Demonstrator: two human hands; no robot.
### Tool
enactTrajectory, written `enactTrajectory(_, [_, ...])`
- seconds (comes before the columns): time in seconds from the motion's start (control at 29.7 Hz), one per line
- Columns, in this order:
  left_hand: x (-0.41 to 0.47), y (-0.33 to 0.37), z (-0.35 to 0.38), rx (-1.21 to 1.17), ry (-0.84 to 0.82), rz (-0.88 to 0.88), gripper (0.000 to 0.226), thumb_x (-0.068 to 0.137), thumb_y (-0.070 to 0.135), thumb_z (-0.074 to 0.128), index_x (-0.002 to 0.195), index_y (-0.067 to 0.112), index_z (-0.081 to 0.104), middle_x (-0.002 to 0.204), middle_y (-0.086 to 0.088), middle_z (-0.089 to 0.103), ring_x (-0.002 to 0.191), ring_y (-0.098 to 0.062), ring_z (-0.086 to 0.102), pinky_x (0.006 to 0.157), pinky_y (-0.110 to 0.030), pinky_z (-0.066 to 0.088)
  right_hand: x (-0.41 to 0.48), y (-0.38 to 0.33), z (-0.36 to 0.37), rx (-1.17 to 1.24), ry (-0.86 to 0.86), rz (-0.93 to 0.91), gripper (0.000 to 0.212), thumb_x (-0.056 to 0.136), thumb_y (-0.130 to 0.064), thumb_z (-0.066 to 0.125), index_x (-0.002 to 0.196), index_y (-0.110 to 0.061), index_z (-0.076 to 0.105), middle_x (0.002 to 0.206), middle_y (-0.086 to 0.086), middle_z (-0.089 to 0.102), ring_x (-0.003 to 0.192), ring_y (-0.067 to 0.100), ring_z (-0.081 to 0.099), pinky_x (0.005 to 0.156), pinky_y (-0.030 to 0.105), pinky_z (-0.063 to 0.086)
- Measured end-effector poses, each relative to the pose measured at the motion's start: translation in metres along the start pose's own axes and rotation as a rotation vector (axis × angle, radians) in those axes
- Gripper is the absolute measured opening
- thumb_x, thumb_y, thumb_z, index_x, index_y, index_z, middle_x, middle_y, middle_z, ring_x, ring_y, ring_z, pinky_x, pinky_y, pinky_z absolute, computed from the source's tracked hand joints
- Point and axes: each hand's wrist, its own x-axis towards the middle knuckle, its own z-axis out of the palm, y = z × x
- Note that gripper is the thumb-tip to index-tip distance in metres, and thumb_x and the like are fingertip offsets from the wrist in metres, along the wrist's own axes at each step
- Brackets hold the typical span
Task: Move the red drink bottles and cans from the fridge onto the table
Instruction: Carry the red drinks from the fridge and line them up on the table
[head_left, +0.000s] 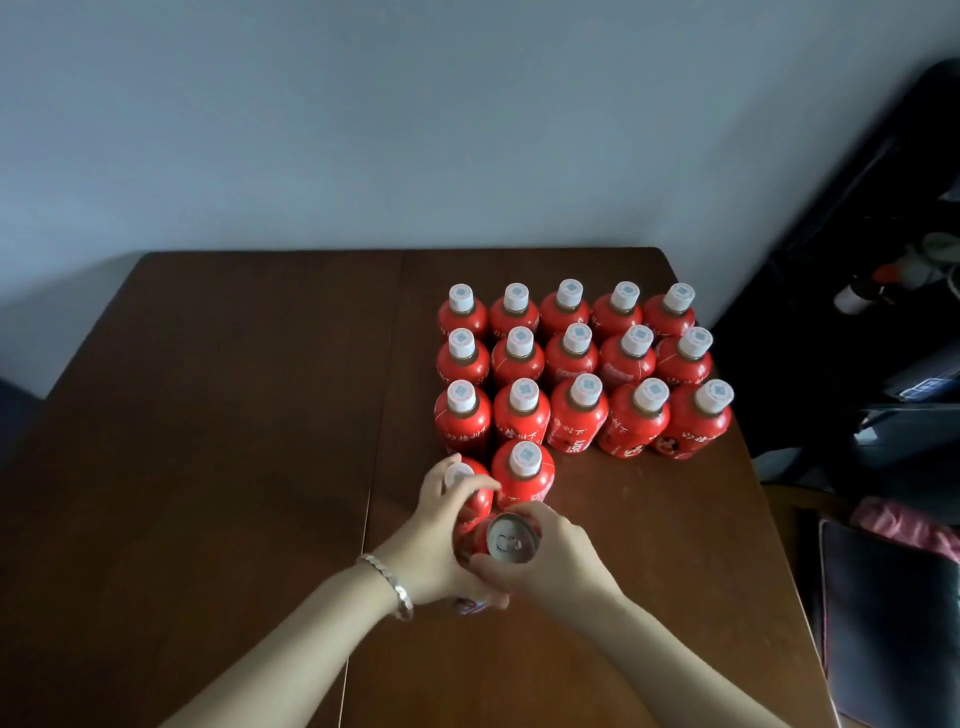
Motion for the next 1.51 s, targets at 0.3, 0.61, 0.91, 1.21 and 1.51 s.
enactTrajectory(0.3, [0.024,-0.020,0.018,-0.607,0.334,-0.509,0.102,0.067,0.026,0.082,0.144,0.039,0.016,0.145,-0.003,0.035,0.128,-0.031,0.045,0.104,-0.047,0.042,0.010,0.045,-0.052,-0.163,0.314,0.175,0.059,0.062,-0.042,0.082,0.112,-0.022,0.058,0.096,-0.006,0.066,0.089,0.012,0.063,0.076,0.028,0.053])
enactTrajectory(0.61, [0.063,-0.012,0.021,-0.982,0.460,-0.519,0.081,0.075,0.007,0.074,0.140,0.031,0.030,0.135,-0.003,0.046,0.125,-0.031,0.046,0.098,-0.056,0.044,0.069,0.038,-0.049,0.080,0.474,0.163,0.056,0.068,-0.055,0.071,0.112,-0.026,0.052,0.104,0.001,0.064,0.085,0.026,0.067,0.079,0.041,0.055])
enactTrajectory(0.91, [0.065,-0.008,0.019,-0.881,0.393,-0.569,0.081,0.085,0.017,0.066,0.145,0.036,0.015,0.133,-0.012,0.048,0.109,-0.035,0.059,0.089,-0.046,0.052,0.056,0.048,-0.024,1.044,0.277,0.547,0.071,0.079,-0.072,0.043,0.128,-0.021,0.039,0.107,0.008,0.058,0.088,0.026,0.060,0.074,0.040,0.052])
enactTrajectory(1.21, [0.063,-0.003,0.017,-0.891,0.417,-0.626,0.077,0.085,0.019,0.066,0.143,0.037,0.019,0.125,-0.015,0.052,0.093,-0.030,0.062,0.081,-0.041,0.055,0.062,0.036,0.005,1.799,0.083,0.553,0.096,0.082,-0.072,0.039,0.142,0.002,0.031,0.129,0.031,0.042,0.128,0.044,0.041,0.106,0.052,0.033])
enactTrajectory(1.51, [0.040,0.009,0.012,-0.577,0.261,-0.759,0.059,0.086,0.027,0.062,0.134,0.010,0.032,0.106,-0.007,0.055,0.100,-0.027,0.061,0.083,-0.038,0.050,0.052,0.052,0.006,1.051,0.069,0.645,0.035,0.099,-0.027,0.043,0.120,-0.001,0.052,0.105,0.017,0.063,0.091,0.026,0.060,0.072,0.032,0.048])
